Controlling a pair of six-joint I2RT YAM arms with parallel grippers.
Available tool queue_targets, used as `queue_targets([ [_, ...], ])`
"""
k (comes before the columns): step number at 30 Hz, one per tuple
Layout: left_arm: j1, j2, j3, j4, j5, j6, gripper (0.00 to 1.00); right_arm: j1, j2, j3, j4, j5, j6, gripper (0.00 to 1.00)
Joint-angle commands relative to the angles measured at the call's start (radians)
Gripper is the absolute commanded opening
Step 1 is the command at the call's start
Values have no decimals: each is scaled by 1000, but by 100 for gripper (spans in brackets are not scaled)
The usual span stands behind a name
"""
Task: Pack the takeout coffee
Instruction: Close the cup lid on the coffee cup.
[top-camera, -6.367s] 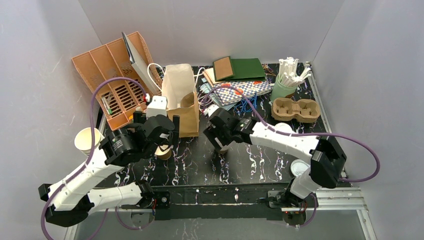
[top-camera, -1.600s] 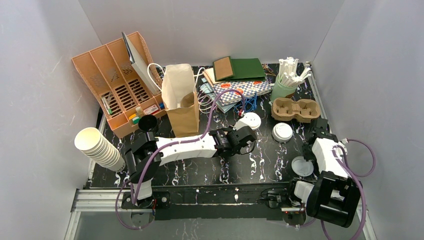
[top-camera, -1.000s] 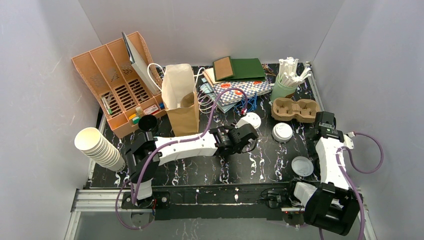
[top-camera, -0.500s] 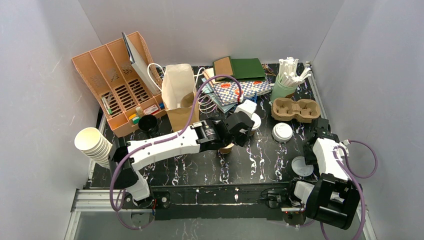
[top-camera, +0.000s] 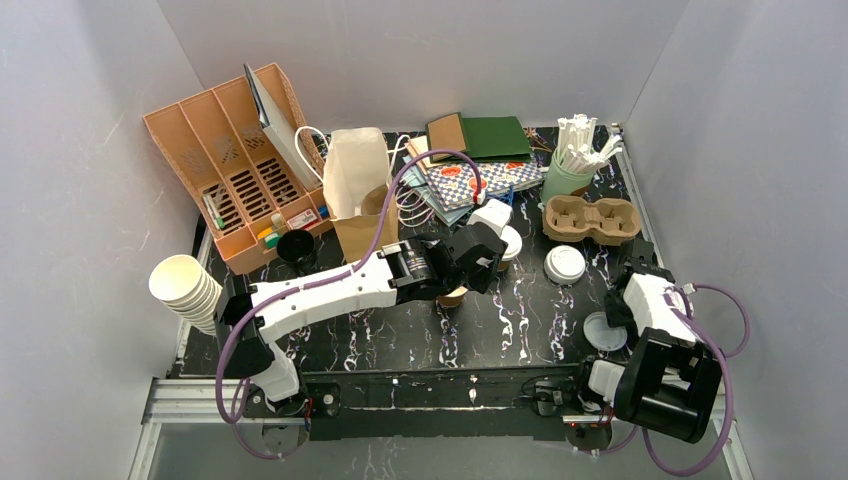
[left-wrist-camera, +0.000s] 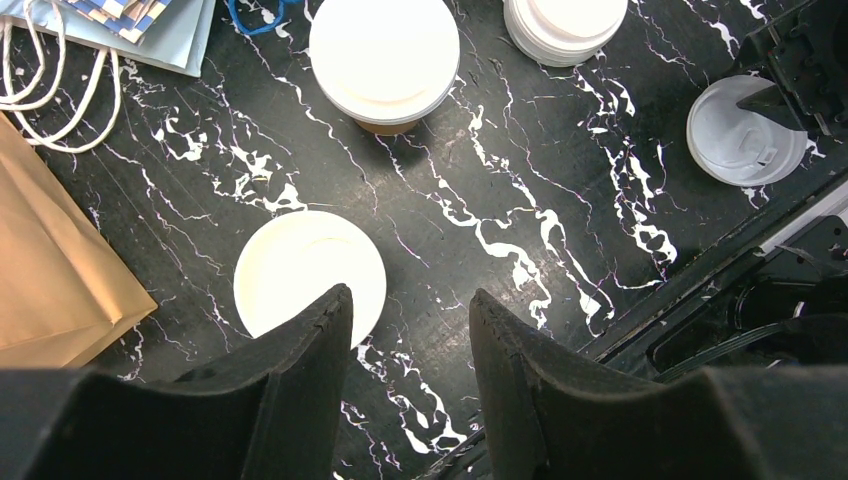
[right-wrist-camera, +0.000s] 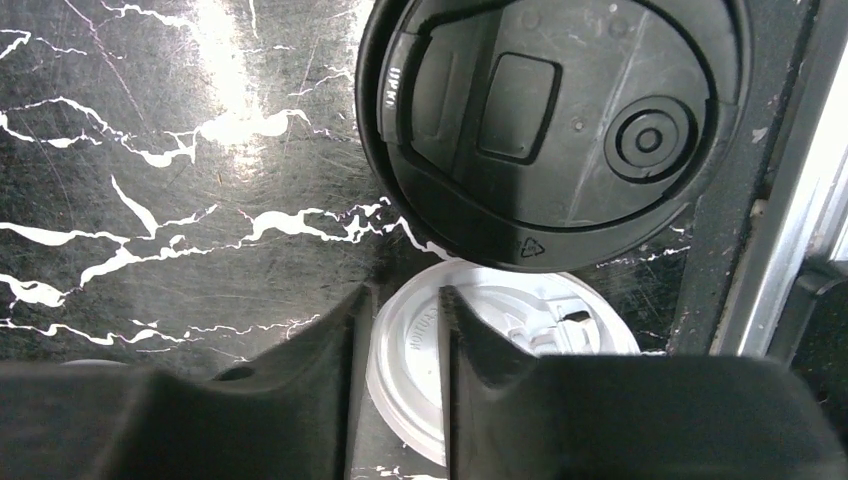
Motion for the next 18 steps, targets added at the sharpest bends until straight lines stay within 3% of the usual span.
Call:
queue_targets([
  [1, 0, -37, -4, -20, -18, 7, 45, -8, 4, -9, 2, 1, 36, 29],
  [4, 0, -38, -7, -21, -16, 4, 45, -8, -6, -2, -22, -6, 51, 5],
  [5, 0, -39, -10, -21, -16, 2, 45, -8, -11, 3, -32, -8, 54, 1],
  [13, 0, -71, -35, -21, -11, -8, 45, -8, -117, 81, -134, -102, 43, 1],
  [18, 0, -109, -56, -20, -9, -18, 45, -8, -207, 192, -176, -276, -25, 1],
])
